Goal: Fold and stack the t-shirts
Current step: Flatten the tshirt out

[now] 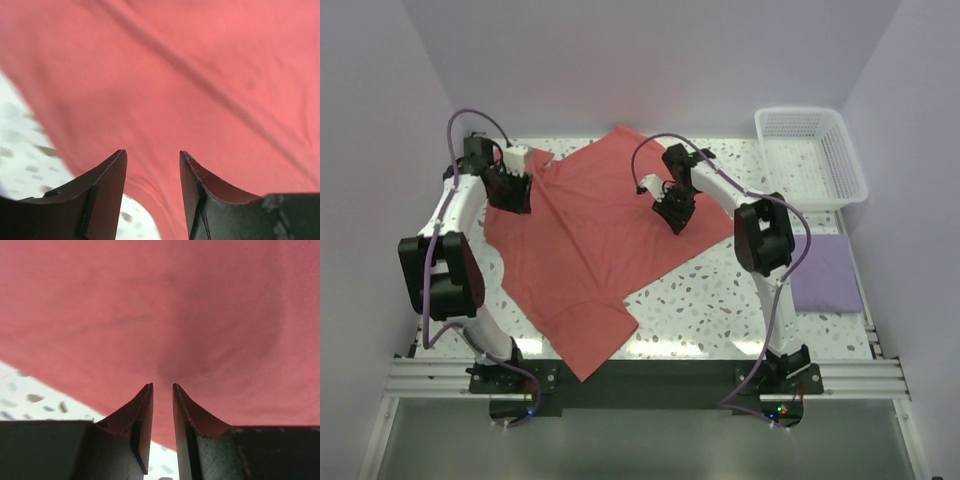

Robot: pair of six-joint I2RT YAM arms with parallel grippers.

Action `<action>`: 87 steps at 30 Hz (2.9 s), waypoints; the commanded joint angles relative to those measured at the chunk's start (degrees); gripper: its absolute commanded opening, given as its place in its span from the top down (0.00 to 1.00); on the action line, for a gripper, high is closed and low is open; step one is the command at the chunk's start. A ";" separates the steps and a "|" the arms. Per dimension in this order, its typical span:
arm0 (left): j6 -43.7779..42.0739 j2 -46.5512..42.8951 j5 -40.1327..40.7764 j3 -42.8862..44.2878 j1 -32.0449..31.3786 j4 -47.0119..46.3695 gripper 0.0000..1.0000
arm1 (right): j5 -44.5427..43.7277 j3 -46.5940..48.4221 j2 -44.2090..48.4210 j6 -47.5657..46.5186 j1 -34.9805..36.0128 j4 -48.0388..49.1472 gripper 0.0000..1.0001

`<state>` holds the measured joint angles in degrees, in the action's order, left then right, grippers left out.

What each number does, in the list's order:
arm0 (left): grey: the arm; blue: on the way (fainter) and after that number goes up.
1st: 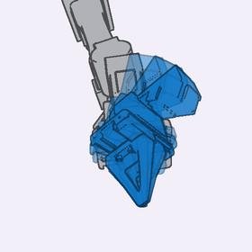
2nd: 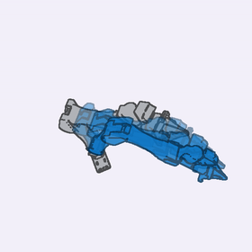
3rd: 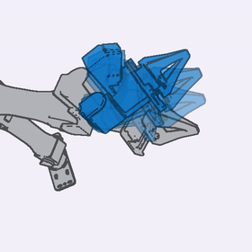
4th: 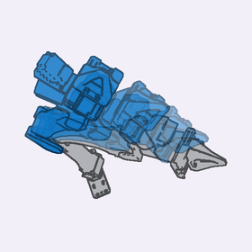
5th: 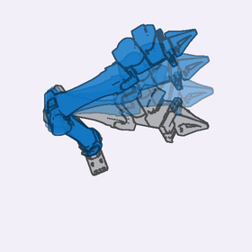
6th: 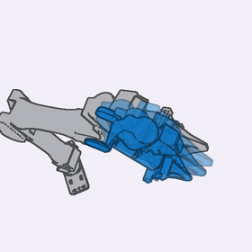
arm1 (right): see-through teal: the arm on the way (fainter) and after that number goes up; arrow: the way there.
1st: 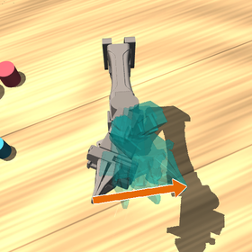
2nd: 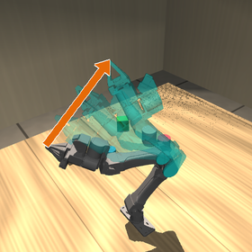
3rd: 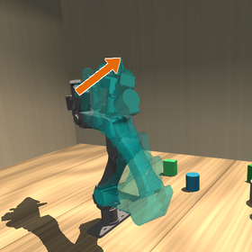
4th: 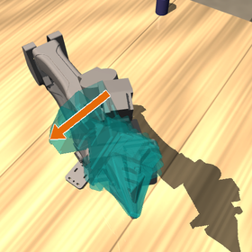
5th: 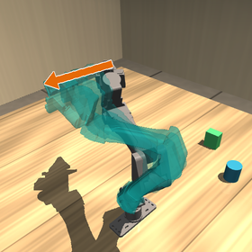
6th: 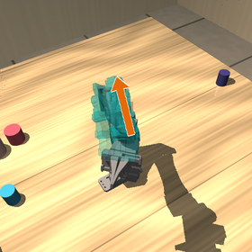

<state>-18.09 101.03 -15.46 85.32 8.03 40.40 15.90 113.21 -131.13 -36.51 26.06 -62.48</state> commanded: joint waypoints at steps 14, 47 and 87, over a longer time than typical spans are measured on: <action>-0.98 3.88 10.45 -25.05 5.65 -3.05 0.52 | -6.07 -28.64 9.56 -3.39 3.88 1.31 0.79; -28.93 -9.53 2.35 -28.18 9.19 14.62 0.35 | -10.00 -12.58 -0.34 9.79 -0.22 5.17 0.74; -29.55 -4.45 -9.59 -20.62 10.78 14.53 0.36 | -3.67 -36.83 17.23 10.85 6.81 6.14 0.65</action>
<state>-48.97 95.72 -23.68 66.15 18.37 56.80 13.37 77.56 -114.10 -25.74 34.15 -59.92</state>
